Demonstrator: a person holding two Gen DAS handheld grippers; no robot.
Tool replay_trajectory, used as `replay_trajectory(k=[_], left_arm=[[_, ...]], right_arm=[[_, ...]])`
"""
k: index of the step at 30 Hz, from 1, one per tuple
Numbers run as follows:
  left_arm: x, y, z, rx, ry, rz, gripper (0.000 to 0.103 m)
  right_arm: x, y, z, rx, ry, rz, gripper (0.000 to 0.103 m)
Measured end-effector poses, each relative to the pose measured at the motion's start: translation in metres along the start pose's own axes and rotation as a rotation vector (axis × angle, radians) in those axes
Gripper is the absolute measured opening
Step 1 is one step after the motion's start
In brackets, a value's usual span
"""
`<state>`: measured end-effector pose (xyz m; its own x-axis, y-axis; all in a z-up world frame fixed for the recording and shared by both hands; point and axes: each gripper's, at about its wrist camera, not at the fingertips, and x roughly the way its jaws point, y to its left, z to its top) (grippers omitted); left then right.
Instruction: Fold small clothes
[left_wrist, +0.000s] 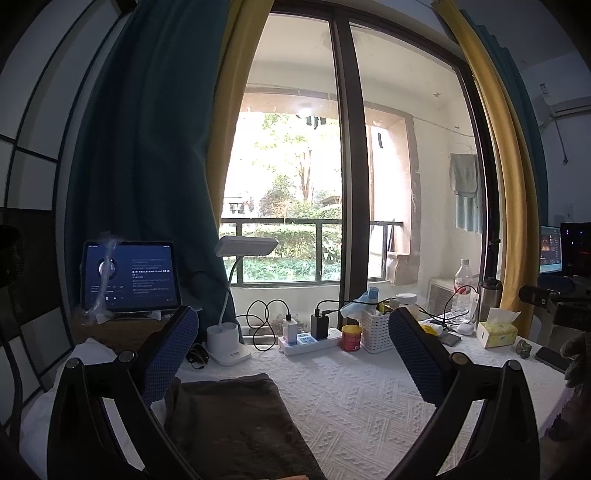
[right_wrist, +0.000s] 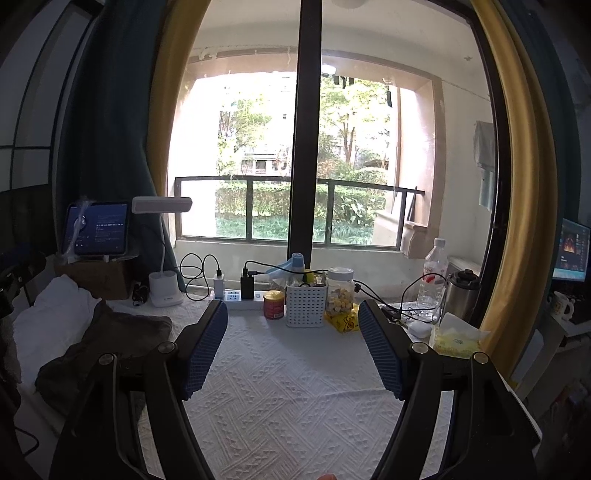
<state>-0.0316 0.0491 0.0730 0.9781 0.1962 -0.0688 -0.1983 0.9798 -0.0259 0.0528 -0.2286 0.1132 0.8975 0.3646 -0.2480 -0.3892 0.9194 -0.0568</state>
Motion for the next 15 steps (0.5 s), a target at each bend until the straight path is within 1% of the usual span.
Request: replay_trajectory(k=[15], left_arm=[[0.0024,-0.0017,-0.0012,0.003,0.008,-0.011,0.102]], right_arm=[[0.0021,-0.0014,-0.0028,0.003,0.010,0.001,0.076]])
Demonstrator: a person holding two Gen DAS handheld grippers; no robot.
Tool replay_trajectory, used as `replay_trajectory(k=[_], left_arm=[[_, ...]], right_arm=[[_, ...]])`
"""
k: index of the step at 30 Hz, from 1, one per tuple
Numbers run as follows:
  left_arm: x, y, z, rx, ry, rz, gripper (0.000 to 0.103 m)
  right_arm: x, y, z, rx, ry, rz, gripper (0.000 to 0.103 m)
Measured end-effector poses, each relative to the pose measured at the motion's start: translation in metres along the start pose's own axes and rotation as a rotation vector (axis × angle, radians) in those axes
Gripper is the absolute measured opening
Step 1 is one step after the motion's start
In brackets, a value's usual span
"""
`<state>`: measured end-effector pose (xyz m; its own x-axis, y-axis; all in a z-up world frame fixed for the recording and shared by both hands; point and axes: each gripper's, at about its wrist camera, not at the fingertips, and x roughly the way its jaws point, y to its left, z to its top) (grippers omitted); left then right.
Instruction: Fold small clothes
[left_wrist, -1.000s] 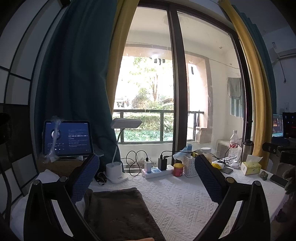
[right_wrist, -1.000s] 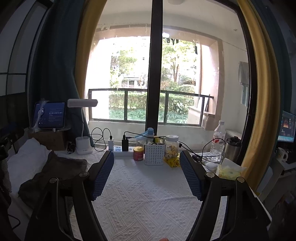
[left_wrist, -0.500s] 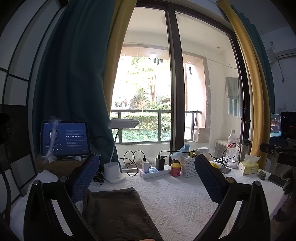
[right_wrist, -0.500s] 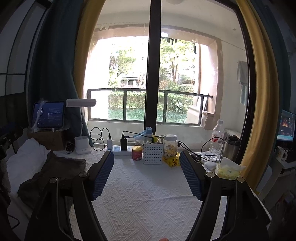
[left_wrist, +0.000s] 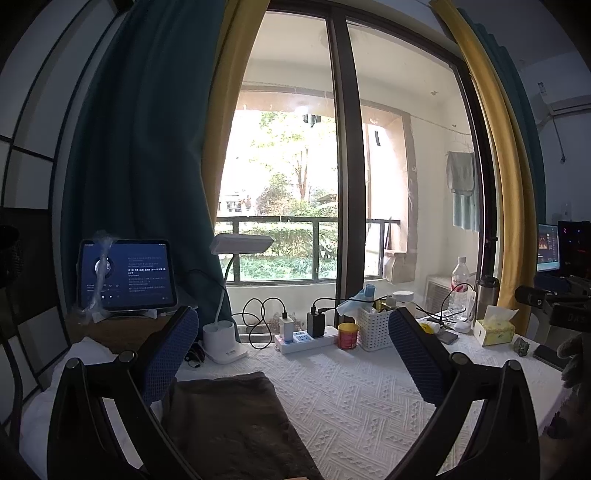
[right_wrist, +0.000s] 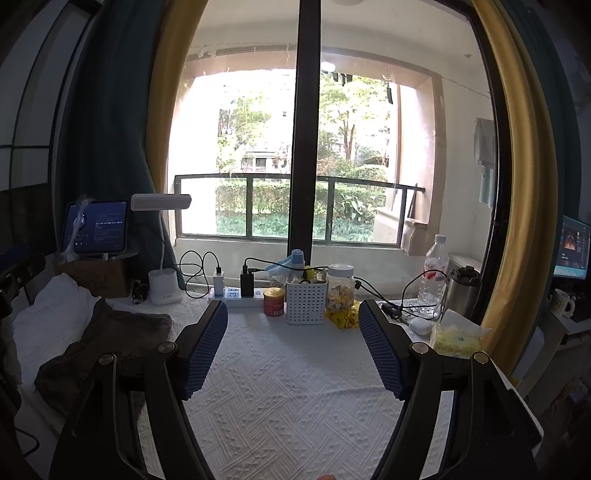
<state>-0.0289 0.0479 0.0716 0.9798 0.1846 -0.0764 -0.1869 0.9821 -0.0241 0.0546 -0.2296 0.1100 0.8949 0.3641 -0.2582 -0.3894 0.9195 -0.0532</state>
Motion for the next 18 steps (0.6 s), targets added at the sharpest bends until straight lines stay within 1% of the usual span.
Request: replay_trajectory(k=[18], left_arm=[[0.0009,-0.0035,0.0022,0.013,-0.003,-0.016,0.102]], right_arm=[[0.0000,-0.0013,-0.0020,0.001,0.006,0.000,0.077]])
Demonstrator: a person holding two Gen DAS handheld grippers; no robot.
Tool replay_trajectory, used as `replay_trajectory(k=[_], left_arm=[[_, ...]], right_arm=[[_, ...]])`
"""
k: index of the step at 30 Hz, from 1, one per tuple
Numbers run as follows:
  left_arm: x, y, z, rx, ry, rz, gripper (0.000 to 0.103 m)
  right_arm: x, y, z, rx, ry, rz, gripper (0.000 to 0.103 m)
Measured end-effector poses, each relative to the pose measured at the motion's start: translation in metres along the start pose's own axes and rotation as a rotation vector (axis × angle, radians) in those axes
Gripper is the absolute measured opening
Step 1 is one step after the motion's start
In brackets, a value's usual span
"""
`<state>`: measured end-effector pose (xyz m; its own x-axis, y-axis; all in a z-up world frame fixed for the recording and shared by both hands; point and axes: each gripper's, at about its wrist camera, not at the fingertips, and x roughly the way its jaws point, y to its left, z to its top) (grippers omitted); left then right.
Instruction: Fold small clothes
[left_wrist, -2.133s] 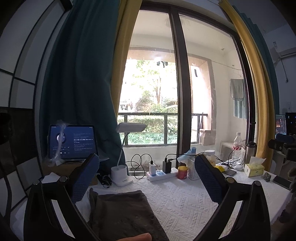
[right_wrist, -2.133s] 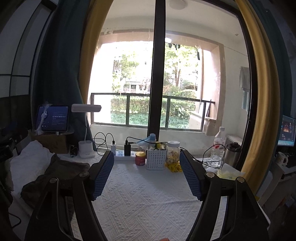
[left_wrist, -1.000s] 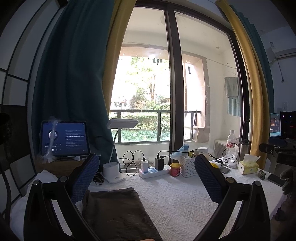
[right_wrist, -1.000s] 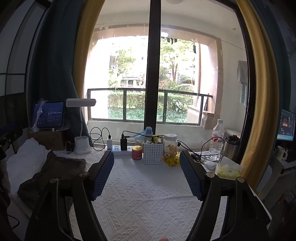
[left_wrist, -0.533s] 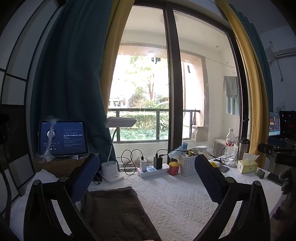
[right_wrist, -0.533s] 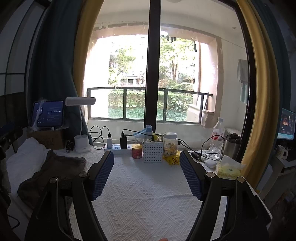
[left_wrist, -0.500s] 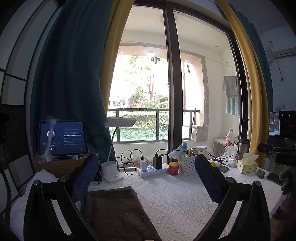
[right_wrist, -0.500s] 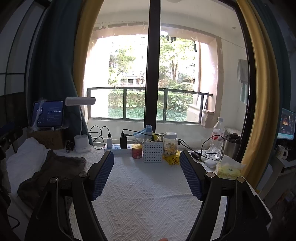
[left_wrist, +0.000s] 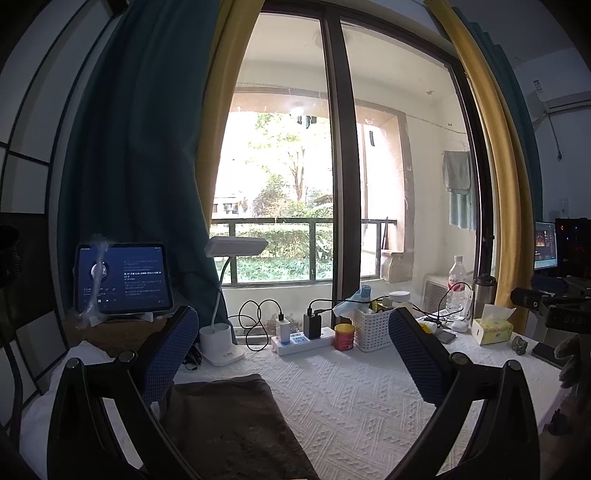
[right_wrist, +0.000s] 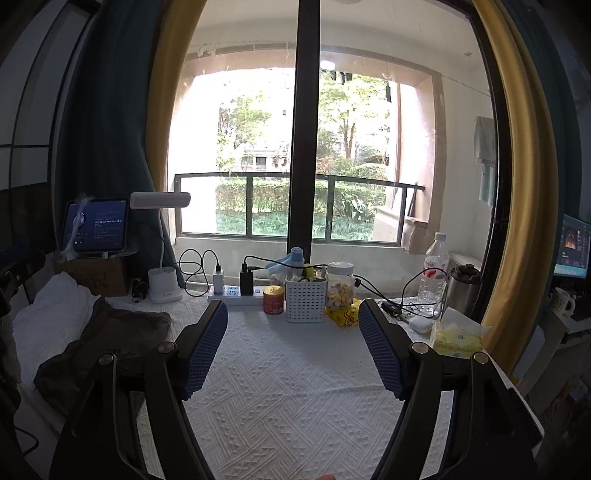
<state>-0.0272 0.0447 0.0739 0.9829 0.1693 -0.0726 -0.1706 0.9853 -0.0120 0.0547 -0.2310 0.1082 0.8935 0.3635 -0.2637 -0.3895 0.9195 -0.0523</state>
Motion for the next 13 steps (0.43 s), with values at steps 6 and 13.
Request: replay_trajectory(k=[6,13], left_arm=[[0.0000,0.0004,-0.0002,0.001,0.000,0.000,0.102],[0.0003,0.0009,0.0005,-0.003,-0.007,-0.008,0.101]], right_arm=[[-0.0002,-0.0001,-0.0003,0.000,-0.001,0.000,0.077],[-0.0003,0.0005,-0.0004,0.001,0.001,0.000,0.077]])
